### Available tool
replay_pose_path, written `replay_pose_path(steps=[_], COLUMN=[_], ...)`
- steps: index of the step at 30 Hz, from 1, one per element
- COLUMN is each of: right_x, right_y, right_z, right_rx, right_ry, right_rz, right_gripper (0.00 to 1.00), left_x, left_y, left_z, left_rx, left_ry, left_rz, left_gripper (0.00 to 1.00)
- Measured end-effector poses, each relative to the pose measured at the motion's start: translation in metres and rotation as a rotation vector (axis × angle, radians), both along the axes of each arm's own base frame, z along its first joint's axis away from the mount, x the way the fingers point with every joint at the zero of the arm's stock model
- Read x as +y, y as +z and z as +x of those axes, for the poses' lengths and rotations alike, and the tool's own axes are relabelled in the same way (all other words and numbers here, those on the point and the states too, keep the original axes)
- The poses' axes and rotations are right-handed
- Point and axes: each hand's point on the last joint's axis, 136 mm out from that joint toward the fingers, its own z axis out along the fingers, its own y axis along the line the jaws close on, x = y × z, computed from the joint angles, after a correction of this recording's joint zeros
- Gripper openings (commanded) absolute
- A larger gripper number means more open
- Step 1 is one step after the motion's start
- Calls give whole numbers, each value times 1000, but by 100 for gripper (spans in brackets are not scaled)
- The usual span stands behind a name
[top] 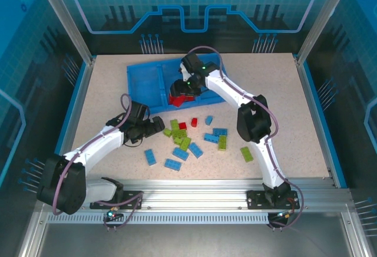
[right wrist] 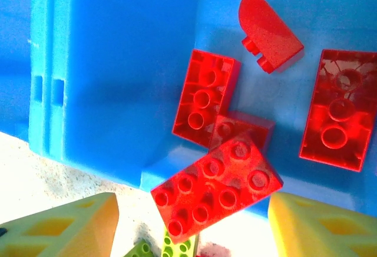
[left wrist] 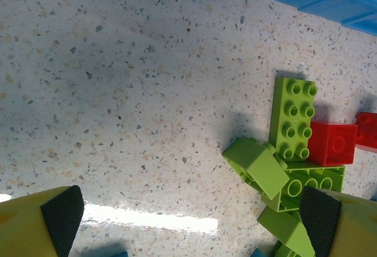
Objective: Sort the legos into containers by color
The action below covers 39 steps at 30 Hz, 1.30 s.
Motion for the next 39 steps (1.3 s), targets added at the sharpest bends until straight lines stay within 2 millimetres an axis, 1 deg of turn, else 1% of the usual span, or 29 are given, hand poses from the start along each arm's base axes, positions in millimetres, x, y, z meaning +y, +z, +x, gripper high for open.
replay_pose_path(steps=[1, 4, 8, 10, 12, 15, 19, 23, 26, 30, 34, 37, 39], right_x=[-2, -11, -34, -48, -62, -73, -76, -71, -64, -63, -63, -62, -61], right_y=[0, 1, 4, 0, -8, -19, -28, -34, -46, -65, -73, -76, -77], right_z=[-4, -25, -60, -77, -92, -105, -108, -105, -98, -93, -88, -84, -81], right_rx=[1, 6, 23, 39, 58, 88, 106, 108, 117, 138, 147, 146, 146], right_ry=[4, 12, -23, -46, -72, -100, -121, -126, -131, -146, -164, -168, -174], right_rz=[-9, -55, -135, -162, -188, -211, -222, -231, -249, -286, -316, -326, -330], right_gripper=[69, 67, 67, 68, 68, 68, 68, 68, 67, 65, 65, 61, 56], left_x=[0, 0, 0, 0, 0, -1, -2, -2, -1, -1, 0, 0, 0], left_y=[-1, -3, -5, -4, -5, -7, -8, -10, -11, -14, -16, -16, -16], left_z=[0, -2, -3, -2, -1, 0, 0, -1, -2, -4, -6, -6, -5], left_rx=[1, 7, 12, 10, 9, 9, 7, 12, 15, 21, 25, 25, 24], left_ry=[0, 0, -1, -1, -1, -1, -4, -5, -5, -5, -5, -5, -5], left_rz=[0, 1, 0, -1, -1, -2, -8, -7, -6, -4, -3, -3, -4], left_gripper=[99, 99, 99, 99, 99, 99, 99, 99, 99, 99, 99, 99, 99])
